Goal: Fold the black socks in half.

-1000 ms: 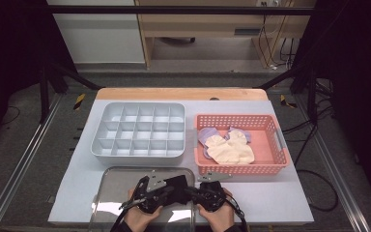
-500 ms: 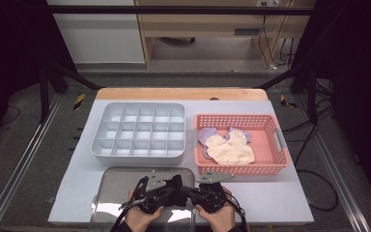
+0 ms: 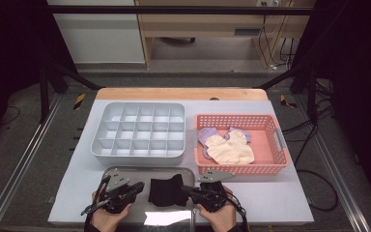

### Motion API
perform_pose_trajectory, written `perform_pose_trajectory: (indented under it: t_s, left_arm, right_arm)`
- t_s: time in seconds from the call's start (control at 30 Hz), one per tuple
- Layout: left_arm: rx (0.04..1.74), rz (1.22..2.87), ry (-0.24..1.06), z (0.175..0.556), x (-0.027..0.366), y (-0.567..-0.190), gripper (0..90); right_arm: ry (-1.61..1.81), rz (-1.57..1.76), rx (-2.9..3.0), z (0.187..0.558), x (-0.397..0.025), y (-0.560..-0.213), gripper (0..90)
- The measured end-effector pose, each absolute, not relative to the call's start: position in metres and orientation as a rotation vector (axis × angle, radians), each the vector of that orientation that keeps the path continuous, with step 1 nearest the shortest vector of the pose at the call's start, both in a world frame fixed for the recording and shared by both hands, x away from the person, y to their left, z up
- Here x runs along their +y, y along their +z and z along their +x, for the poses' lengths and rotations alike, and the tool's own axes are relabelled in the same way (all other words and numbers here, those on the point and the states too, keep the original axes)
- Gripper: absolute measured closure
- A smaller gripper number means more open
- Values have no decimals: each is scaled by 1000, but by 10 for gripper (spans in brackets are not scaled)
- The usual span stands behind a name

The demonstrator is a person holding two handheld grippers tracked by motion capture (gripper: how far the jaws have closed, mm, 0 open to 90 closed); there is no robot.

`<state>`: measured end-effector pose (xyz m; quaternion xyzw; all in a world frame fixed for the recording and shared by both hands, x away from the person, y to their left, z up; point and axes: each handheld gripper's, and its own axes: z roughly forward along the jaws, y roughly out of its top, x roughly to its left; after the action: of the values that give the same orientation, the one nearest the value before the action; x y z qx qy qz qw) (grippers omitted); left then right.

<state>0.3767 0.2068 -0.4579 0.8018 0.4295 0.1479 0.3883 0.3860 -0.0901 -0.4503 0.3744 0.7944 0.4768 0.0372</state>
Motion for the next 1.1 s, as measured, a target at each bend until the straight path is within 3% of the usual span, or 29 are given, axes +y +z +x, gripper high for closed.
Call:
perform_pose_trajectory:
  t_s: [0.13, 0.47, 0.8, 1.1]
  left_arm:
    - [1081, 2073, 310, 378, 199, -469, 879]
    - [1043, 2091, 288, 373, 186, -473, 890]
    - [1017, 2105, 265, 371, 182, -474, 890]
    - [1012, 2018, 347, 383, 199, -451, 867]
  right_arm:
    - [1475, 1130, 2441, 386, -85, -447, 894]
    - [1520, 1005, 2504, 391, -52, -435, 894]
    - [1458, 937, 2608, 389, -31, -448, 890]
    - [1423, 913, 2629, 390, -18, -466, 882]
